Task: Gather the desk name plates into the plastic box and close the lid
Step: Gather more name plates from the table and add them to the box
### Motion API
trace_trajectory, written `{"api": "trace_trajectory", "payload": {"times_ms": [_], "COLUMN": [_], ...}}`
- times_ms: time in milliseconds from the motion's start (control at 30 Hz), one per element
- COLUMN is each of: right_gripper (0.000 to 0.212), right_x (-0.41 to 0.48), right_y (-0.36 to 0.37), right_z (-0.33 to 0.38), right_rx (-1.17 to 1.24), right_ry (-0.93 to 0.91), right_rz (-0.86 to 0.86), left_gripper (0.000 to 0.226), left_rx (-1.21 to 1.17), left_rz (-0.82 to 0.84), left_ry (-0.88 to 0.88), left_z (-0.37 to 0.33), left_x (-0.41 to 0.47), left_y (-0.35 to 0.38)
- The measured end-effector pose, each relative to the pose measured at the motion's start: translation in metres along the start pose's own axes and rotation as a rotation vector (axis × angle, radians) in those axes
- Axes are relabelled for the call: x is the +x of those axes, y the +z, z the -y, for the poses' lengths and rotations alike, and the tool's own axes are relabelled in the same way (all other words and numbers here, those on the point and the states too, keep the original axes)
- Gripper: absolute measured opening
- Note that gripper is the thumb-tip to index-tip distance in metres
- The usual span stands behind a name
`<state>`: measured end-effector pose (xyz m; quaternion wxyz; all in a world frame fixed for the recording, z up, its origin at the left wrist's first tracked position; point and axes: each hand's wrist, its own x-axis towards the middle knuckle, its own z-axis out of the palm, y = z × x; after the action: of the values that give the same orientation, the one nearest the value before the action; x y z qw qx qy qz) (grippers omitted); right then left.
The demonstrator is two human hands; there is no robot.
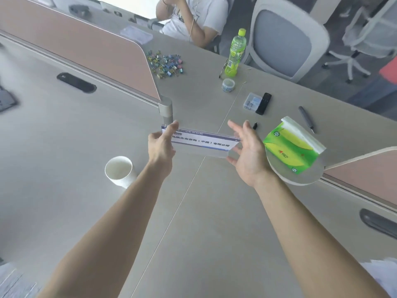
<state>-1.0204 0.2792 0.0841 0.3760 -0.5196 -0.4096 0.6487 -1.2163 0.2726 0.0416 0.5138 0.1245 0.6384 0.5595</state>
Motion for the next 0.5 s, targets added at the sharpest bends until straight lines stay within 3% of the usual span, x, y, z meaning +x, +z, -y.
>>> {"api": "trace_trajectory", "payload": {"times_ms": [133,233,300,400,500], "right_gripper": [0.071,0.06,0.051,0.054,0.036], "right_x": [-0.037,-0.064,-0.081,-0.106,-0.128], "right_y": [0.019,0.024,0.023,0.022,0.017], "right_z": [0.002,0.007,0.016,0.027,0.03], "right_rx": [-0.17,-0.251,-0.264,-0.217,-0.23], "right_ry": [-0.074,-0.116,-0.083,-0.004,0.027], "right_rz": [-0.005,-0.054,-0.097,-0.104,-0.122], "left_gripper": [0.072,0.082,0.074,0.063,0.046], "left_rx": [-0.087,-0.058,-0.018,-0.063,-0.112], "left_rz": [-0.044,0.005,0.068,0.206,0.327], "left_ry": [-0.084,-0.058,-0.037,-0.026,-0.065], "left_z": [-0.012,-0.019,-0.027,-0.039,-0.046], "left_x": [-0.036,-0.055,-0.065,-0.078,-0.092], "left_y": [-0.021,-0.035,-0.042,-0.05,-0.051]}}
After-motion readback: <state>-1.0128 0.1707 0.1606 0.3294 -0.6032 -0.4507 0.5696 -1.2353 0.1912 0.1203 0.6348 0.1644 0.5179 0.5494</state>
